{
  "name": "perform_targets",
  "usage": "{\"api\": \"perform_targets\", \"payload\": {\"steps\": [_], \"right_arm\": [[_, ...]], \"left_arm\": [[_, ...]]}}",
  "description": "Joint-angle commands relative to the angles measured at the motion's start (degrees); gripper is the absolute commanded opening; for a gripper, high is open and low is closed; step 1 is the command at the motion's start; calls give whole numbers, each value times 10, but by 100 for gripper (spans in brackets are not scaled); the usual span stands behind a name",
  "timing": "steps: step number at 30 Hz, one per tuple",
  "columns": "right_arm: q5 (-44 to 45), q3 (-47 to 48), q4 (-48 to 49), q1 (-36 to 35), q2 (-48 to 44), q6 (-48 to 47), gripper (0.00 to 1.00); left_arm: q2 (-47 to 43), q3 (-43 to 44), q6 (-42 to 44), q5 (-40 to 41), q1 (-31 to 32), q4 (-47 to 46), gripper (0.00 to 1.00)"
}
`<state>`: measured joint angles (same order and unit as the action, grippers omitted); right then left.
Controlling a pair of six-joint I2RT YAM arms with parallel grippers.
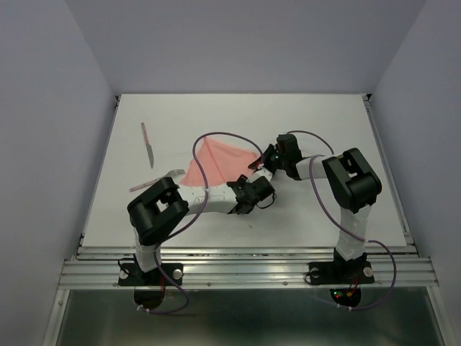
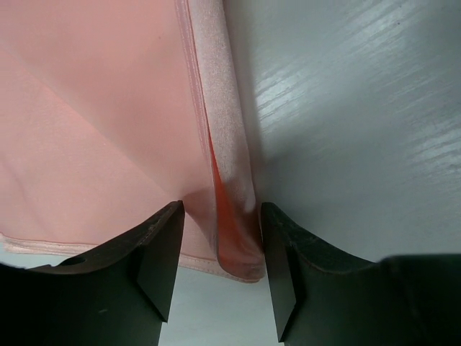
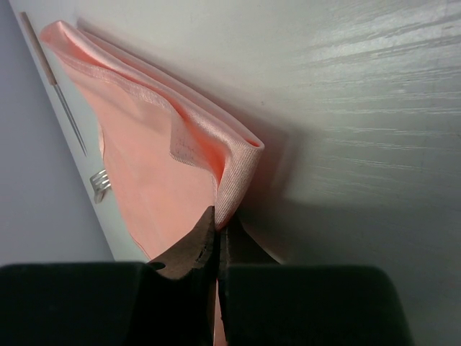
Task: Fold the napkin into a case and place the utensils inside
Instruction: Pick up the upper triangle-folded napkin from the center of the board.
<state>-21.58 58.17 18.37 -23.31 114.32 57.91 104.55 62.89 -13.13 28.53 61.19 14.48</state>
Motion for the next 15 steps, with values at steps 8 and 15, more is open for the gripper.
{"api": "perform_targets", "payload": {"steps": [8, 15], "right_arm": [[9, -7, 6, -2, -25, 4, 1], [9, -8, 6, -2, -26, 4, 1]], "left_arm": [[3, 30, 20, 92, 31, 29, 69], [29, 32, 28, 115, 46, 32, 61]]}}
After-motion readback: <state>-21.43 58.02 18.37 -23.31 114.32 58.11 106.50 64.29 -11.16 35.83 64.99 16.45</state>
